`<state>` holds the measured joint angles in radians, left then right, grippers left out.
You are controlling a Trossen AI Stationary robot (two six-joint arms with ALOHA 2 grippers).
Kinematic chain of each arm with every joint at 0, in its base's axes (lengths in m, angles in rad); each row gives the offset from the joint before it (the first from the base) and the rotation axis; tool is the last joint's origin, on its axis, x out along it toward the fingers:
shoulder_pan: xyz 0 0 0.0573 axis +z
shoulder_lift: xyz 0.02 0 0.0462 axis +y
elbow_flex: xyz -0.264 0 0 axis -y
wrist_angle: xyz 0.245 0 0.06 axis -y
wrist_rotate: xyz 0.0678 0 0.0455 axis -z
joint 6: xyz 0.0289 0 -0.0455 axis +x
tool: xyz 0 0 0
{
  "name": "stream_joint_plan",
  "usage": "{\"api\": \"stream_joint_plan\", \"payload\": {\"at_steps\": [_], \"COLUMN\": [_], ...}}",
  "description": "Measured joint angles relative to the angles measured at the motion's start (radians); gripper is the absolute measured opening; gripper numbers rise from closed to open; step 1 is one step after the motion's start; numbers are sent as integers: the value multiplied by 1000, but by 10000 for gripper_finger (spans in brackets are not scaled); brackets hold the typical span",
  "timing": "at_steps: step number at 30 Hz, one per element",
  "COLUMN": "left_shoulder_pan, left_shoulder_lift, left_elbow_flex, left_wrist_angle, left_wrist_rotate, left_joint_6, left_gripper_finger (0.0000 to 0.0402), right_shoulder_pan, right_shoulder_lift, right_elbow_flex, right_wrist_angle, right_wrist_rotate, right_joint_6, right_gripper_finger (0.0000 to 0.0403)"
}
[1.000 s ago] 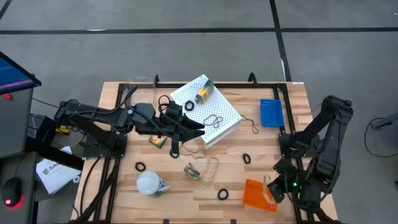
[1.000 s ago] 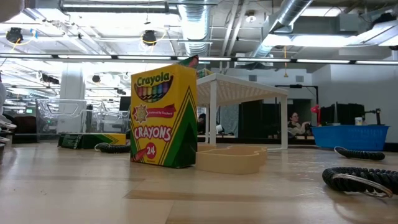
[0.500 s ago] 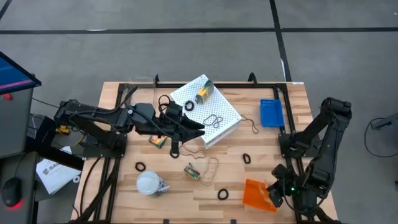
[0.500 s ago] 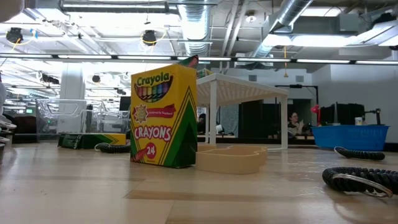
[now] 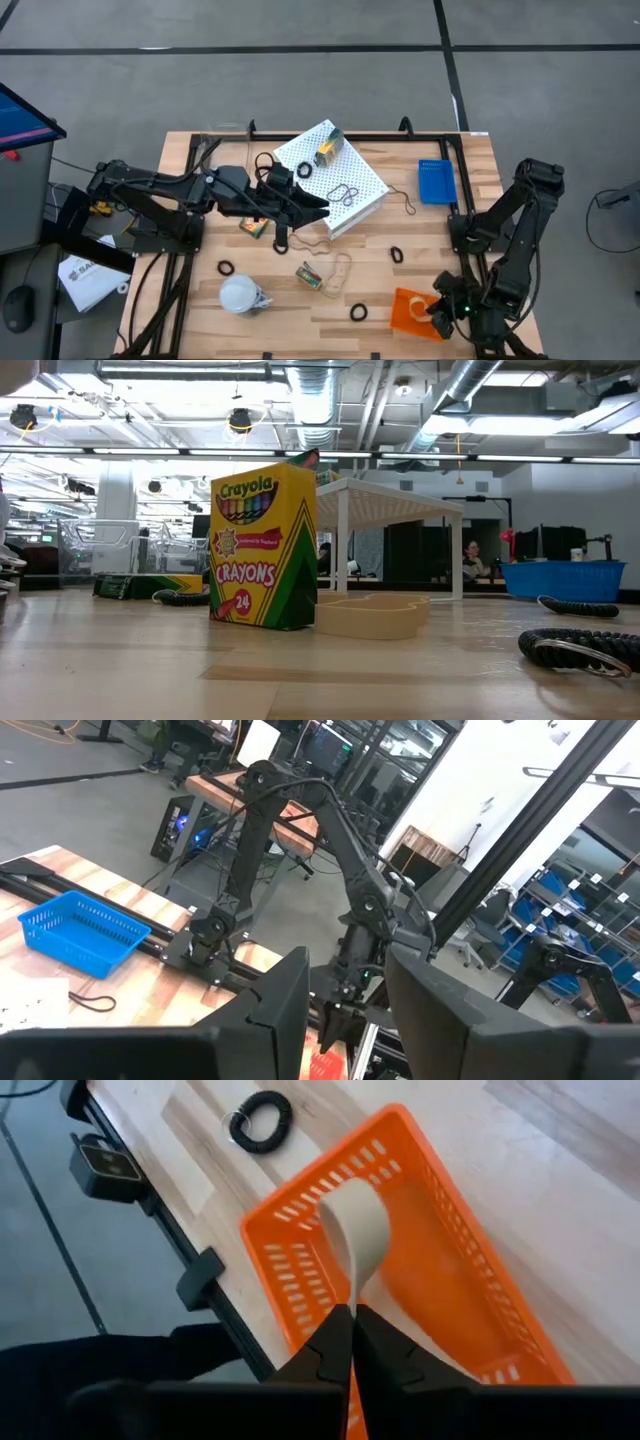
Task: Pick & Place Office Desk Supplies
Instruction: Put the brown rubber band into the orange bin
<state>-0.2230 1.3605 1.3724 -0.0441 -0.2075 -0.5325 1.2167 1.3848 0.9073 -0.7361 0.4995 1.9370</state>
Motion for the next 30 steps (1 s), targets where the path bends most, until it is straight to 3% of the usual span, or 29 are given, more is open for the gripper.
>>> {"api": "stream_joint_plan", "payload": {"at_steps": [4,22,30], "left_shoulder_pan": [0,-18,-60], "left_shoulder_lift": [0,0,1], "left_elbow_flex": [0,0,0], "left_wrist_angle": [0,0,-37], "left_wrist_rotate": [-2,-2,15], "left_joint_6": [0,0,1], "left_gripper_finger": [127,127,127], "right_shoulder_pan": [2,-17,-51], "right_shoulder_lift": [-2,-4,-110], "right_elbow_flex": [0,0,9], "right_wrist_angle": [40,40,-96], "right_wrist_rotate": [5,5,185], "right_joint_6": [-58,-26,-26], "right_gripper_finger": [28,165,164]}}
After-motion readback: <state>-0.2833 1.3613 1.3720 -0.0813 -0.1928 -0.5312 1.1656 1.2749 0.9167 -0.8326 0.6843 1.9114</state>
